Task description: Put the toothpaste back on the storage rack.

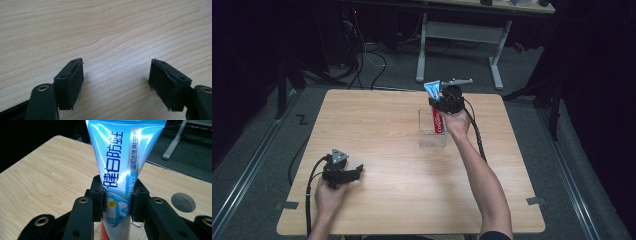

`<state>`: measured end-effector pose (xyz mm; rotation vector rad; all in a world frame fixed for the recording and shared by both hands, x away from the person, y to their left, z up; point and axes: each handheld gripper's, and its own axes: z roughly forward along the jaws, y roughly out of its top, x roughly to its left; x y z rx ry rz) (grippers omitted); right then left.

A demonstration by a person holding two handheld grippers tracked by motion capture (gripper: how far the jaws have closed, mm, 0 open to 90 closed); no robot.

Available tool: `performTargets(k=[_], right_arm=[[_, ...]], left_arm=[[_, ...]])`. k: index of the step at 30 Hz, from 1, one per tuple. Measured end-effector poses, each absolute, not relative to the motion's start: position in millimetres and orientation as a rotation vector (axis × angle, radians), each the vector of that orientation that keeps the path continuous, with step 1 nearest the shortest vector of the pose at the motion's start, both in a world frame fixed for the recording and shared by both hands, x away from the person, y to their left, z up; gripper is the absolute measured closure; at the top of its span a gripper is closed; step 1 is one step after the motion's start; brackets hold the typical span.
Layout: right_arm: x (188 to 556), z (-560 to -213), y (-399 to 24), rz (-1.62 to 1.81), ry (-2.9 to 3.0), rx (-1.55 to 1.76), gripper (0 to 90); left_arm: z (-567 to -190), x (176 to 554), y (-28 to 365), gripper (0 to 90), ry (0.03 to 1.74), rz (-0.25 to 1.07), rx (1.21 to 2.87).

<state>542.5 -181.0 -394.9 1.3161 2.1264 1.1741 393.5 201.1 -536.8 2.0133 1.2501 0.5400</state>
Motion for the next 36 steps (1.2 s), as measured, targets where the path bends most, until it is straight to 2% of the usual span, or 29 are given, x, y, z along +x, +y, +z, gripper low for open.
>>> performTargets(k=[36], right_arm=[[531.4,-407.6,-186.5,1.146,2.161,1.349,67.4]], left_arm=[[-536.8,393.6,201.0,28.3,1.252,0.540,2.011]])
